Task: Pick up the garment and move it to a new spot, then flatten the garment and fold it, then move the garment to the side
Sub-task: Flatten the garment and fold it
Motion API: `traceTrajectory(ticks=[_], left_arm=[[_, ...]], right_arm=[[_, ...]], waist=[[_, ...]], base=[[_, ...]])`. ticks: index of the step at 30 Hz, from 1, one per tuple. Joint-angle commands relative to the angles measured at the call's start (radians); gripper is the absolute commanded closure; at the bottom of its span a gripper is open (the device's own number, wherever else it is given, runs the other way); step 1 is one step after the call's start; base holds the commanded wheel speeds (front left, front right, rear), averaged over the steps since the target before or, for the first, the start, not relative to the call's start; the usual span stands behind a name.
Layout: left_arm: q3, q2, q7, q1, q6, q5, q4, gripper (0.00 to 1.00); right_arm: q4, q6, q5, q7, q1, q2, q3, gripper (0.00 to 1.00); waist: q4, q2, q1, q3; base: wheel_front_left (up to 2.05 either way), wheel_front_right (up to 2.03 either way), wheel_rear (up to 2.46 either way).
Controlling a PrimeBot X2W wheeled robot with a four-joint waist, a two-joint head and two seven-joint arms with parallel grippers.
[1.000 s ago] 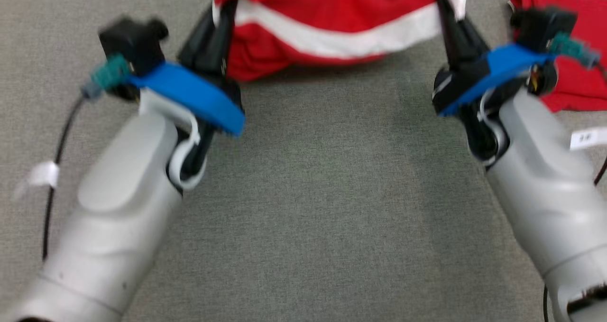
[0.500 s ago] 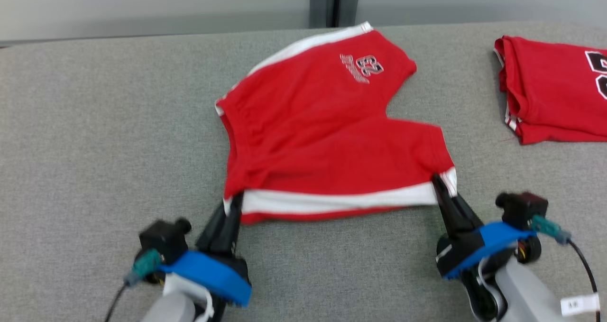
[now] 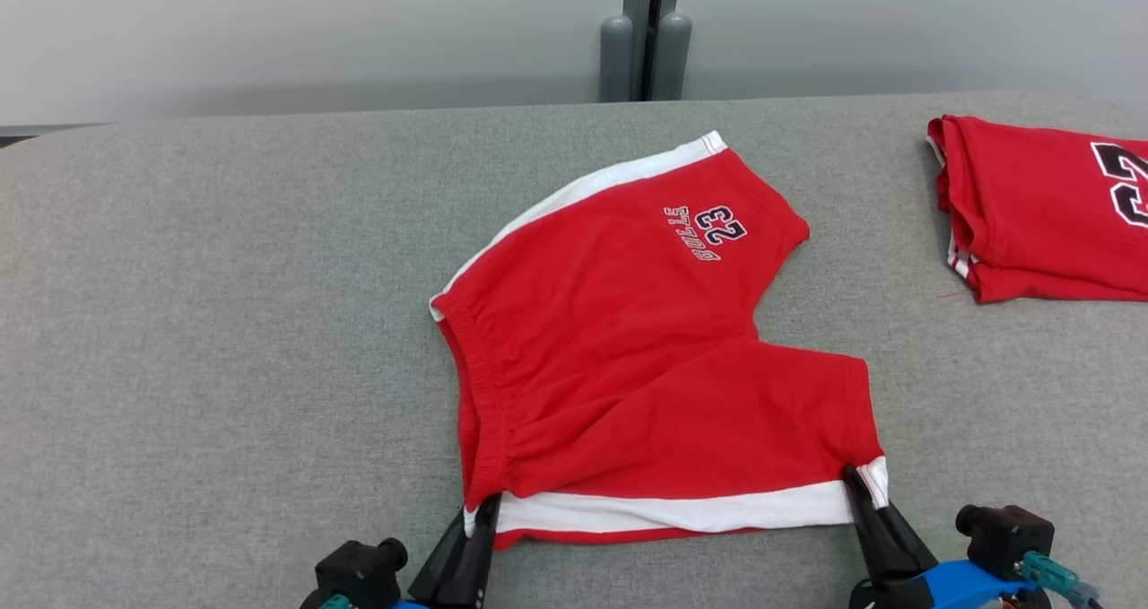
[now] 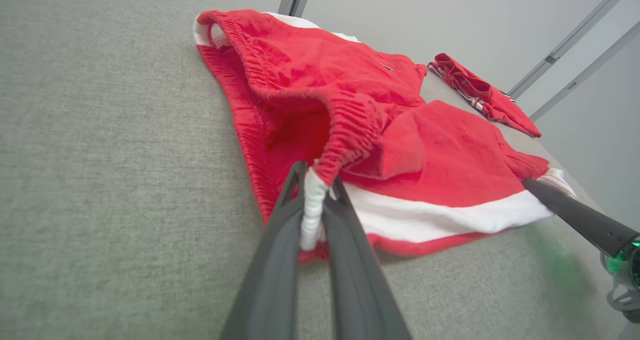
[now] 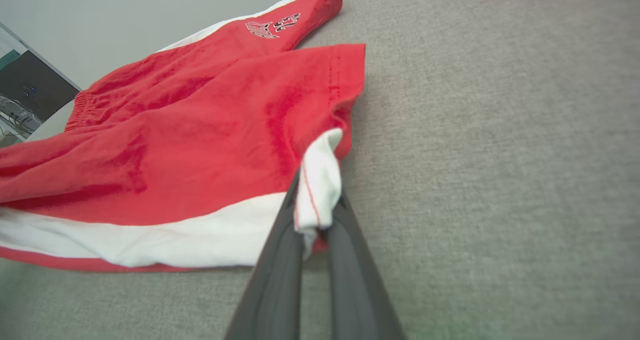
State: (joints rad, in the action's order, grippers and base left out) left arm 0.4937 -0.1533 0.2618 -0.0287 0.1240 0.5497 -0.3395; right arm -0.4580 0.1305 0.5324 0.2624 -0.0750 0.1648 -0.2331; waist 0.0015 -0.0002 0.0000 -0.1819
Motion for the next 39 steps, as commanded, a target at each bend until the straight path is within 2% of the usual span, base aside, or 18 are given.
traceTrajectory(ticks=[1,3,4,5,6,13,19,27,36,39], left_arm=[[0.001,0.003,0.004,0.008,0.006,-0.006,-0.006,1.00],[0.011,0.000,0.004,0.009,0.007,-0.014,-0.019,1.00],[0.015,-0.004,0.004,0.006,0.008,-0.022,-0.025,1.00],[0.015,-0.006,0.004,0.003,0.008,-0.027,-0.026,0.31],[0.009,-0.006,0.004,0.002,0.008,-0.031,-0.028,0.00],[-0.072,-0.001,0.004,0.038,0.007,-0.086,0.044,0.00],[-0.179,0.007,0.004,0.078,0.003,-0.137,0.127,0.00],[-0.335,0.019,0.004,0.107,-0.038,-0.251,0.201,0.00],[-0.430,0.023,0.004,0.143,-0.063,-0.390,0.256,0.00],[-0.447,0.028,0.004,0.151,-0.057,-0.407,0.253,0.00]], right_arm=[[0.000,0.001,-0.019,0.003,0.013,-0.002,0.009,1.00],[-0.014,0.001,-0.024,-0.002,0.022,-0.008,0.016,1.00],[-0.017,0.001,-0.030,-0.002,0.020,-0.004,0.019,0.59],[-0.020,0.001,-0.035,-0.001,0.017,-0.003,0.023,0.02],[-0.021,0.001,-0.042,-0.001,0.016,0.000,0.027,0.00],[0.024,0.001,-0.119,0.002,0.034,0.020,0.109,0.00],[0.140,0.001,-0.215,0.003,0.071,0.001,0.191,0.00],[0.262,0.001,-0.308,0.003,0.135,-0.050,0.248,0.00],[0.343,0.001,-0.380,0.003,0.204,-0.088,0.279,0.00],[0.359,0.001,-0.389,0.003,0.223,-0.096,0.289,0.00]], waist=[[-0.002,0.0002,0.0000,0.009],[-0.001,0.0002,0.0000,0.018],[0.001,0.0002,0.0000,0.024],[0.002,0.0002,0.0000,0.029],[0.003,0.0002,0.0000,0.035],[0.007,0.0002,0.0000,0.090],[0.005,0.0002,0.0000,0.135],[0.003,0.0002,0.0000,0.182],[0.008,0.0002,0.0000,0.201],[0.012,0.0002,0.0000,0.205]], base=[[0.00,0.00,0.00],[0.00,0.00,0.00],[0.00,0.00,0.00],[0.00,0.00,0.00],[0.00,0.00,0.00],[0.00,0.00,0.00],[0.00,0.00,0.00],[0.00,0.00,0.00],[0.00,0.00,0.00],[0.00,0.00,0.00]])
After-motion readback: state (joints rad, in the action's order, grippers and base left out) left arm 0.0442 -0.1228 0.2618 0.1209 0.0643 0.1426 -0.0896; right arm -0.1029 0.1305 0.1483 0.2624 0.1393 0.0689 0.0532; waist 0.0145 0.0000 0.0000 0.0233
